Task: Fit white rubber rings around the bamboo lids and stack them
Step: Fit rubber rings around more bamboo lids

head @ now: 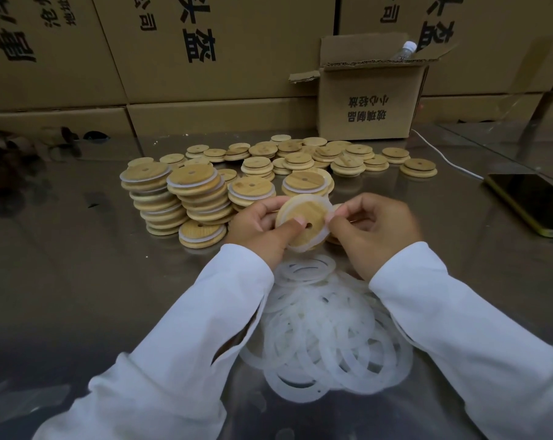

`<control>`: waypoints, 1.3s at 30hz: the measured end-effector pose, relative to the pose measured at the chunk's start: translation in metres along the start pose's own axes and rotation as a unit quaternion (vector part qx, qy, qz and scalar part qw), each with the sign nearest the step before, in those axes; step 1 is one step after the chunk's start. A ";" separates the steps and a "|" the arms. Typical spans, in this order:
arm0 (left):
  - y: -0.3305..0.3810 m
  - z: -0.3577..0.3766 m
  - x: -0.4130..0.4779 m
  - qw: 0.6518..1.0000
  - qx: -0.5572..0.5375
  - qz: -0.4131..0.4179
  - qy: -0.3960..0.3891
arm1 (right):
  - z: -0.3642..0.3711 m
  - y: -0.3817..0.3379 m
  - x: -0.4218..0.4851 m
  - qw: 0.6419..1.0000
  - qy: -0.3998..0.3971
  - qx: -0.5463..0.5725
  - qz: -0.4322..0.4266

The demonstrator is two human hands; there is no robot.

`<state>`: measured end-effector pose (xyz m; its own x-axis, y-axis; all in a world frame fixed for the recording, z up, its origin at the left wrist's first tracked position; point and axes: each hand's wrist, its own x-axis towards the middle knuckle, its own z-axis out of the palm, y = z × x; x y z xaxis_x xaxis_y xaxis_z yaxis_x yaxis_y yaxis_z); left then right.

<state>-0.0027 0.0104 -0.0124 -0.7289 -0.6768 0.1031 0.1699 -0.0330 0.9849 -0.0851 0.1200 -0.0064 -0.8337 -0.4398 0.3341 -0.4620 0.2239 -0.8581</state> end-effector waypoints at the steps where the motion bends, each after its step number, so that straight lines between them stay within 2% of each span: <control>1: 0.000 0.000 -0.001 1.000 0.020 0.011 -0.003 | 0.000 0.000 0.000 1.000 -0.001 -0.012 -0.008; 4: 0.001 -0.001 -0.004 0.995 0.083 0.047 -0.007 | -0.003 -0.003 -0.001 0.998 -0.010 -0.044 -0.036; 8: 0.005 -0.004 -0.005 0.993 0.097 0.063 -0.018 | -0.006 -0.006 0.000 0.996 -0.031 -0.066 -0.054; 18: 0.009 -0.012 -0.002 0.987 0.109 0.108 -0.043 | -0.009 -0.008 0.004 0.998 -0.058 -0.028 -0.023; 27: 0.006 -0.013 0.001 0.996 0.059 0.064 -0.014 | -0.010 -0.011 0.004 0.997 -0.041 -0.025 -0.055; 33: -0.001 -0.004 -0.001 0.999 0.014 0.036 -0.012 | -0.006 -0.006 0.000 0.999 0.002 0.033 -0.030; 39: -0.002 0.000 0.001 0.998 -0.063 0.012 0.003 | 0.001 -0.004 -0.003 0.998 0.029 0.005 -0.051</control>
<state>-0.0036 0.0097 -0.0142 -0.7195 -0.6829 0.1262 0.2697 -0.1074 0.9569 -0.0800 0.1197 -0.0041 -0.7992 -0.4078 0.4415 -0.5422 0.1724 -0.8224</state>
